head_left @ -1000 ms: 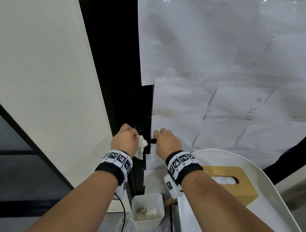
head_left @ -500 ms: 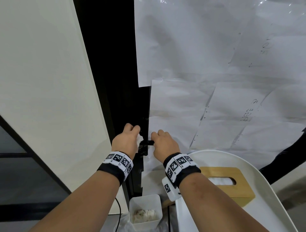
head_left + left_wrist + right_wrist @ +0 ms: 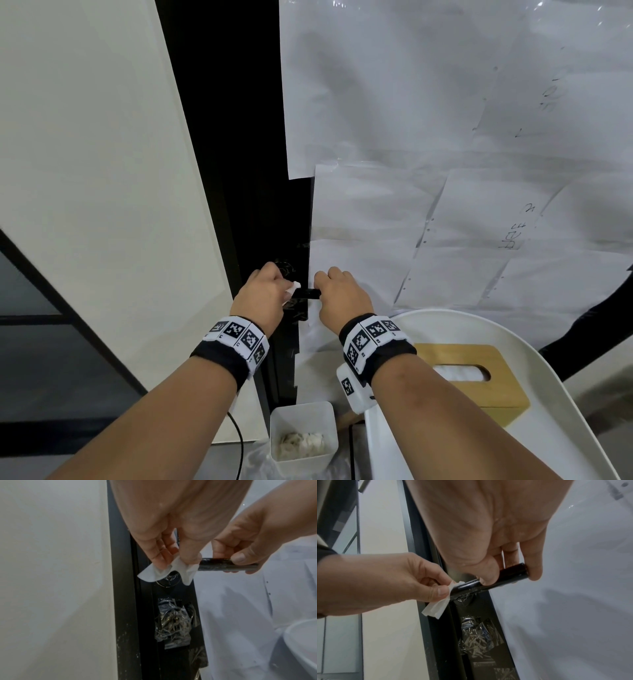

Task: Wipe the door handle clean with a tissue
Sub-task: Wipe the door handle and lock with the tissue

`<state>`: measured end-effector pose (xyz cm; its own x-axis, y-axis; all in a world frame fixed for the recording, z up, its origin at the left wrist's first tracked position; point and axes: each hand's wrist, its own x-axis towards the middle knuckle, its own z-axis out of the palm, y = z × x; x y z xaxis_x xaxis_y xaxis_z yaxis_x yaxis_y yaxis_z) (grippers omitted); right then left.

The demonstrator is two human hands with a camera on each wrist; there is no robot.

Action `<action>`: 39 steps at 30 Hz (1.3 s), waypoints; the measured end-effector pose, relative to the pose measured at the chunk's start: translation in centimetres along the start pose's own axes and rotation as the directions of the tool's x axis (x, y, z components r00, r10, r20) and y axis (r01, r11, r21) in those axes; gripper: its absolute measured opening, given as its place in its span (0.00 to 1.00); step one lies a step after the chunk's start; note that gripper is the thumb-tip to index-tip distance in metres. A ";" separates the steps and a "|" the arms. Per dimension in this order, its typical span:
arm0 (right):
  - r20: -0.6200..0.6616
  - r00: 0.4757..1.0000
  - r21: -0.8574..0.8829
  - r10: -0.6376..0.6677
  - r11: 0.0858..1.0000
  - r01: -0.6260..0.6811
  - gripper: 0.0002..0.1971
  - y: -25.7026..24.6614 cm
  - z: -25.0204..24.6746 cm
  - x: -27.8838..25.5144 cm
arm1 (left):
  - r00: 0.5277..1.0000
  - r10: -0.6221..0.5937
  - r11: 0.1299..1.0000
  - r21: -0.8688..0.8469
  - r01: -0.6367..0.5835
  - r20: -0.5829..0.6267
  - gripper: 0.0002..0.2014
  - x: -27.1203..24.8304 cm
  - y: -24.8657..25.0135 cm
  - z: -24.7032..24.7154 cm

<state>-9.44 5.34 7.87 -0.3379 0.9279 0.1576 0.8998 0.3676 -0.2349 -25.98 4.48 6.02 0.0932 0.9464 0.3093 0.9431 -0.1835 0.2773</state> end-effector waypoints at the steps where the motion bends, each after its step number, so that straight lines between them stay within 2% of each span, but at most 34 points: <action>1: 0.005 1.000 0.002 0.002 1.000 -0.002 0.12 0.0 0.0 0.0 | 1.000 0.000 1.000 -0.003 0.000 0.003 0.08 0.1 0.0 0.0; 6: 0.016 1.000 0.014 -0.002 1.000 0.002 0.12 0.2 -0.2 -0.1 | 0.999 -0.035 0.999 -0.032 0.035 -0.023 0.05 0.2 -0.1 0.2; 11: 0.026 1.000 0.014 -0.010 1.000 0.009 0.13 0.3 -0.3 -0.3 | 0.984 -0.159 0.984 -0.095 0.151 -0.082 0.05 0.3 0.2 -0.5; 14: 0.028 1.000 0.007 -0.012 1.000 0.012 0.14 0.3 -0.3 -0.2 | 0.984 -0.129 0.982 -0.156 0.110 -0.121 0.06 0.7 0.8 -1.0; 16: 0.027 1.000 0.002 -0.011 1.000 0.011 0.13 0.3 -0.2 -0.2 | 0.993 -0.109 0.988 -0.113 0.104 -0.040 0.08 0.7 1.2 -1.1; 19: 0.026 1.000 0.003 -0.007 1.000 0.007 0.13 0.2 -0.3 -0.1 | 0.982 -0.180 0.974 -0.131 0.186 0.054 0.06 0.5 1.4 -0.4; 23: 0.048 0.999 0.017 -0.010 1.000 0.009 0.13 0.3 -0.4 0.0 | 0.944 -0.328 0.919 -0.219 0.327 0.032 0.07 1.4 1.1 -0.7; 28: 0.042 0.999 0.024 -0.022 0.999 0.021 0.13 0.4 -0.3 -0.1 | 0.919 -0.348 0.910 -0.301 0.284 -0.185 0.07 0.9 0.0 -0.9; 30: 0.037 0.999 0.018 -0.018 1.000 0.017 0.13 0.4 -0.3 -0.1 | 0.917 -0.341 0.910 -0.316 0.267 -0.208 0.07 0.9 0.5 -0.9; 34: 0.033 0.999 0.020 -0.008 1.000 0.007 0.14 0.4 -0.2 0.0 | 0.938 -0.334 0.914 -0.275 0.299 -0.089 0.08 1.3 1.4 -0.8; 39: 0.028 1.000 0.005 -0.004 1.000 0.004 0.14 0.2 -0.2 0.0 | 0.928 -0.372 0.902 -0.241 0.357 -0.018 0.10 2.6 1.5 -1.7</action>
<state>-9.18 5.41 8.06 -0.3492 0.9277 0.1318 0.8970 0.3717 -0.2392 -24.85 6.23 8.78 -0.2698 0.9419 0.1999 0.8072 0.1081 0.5803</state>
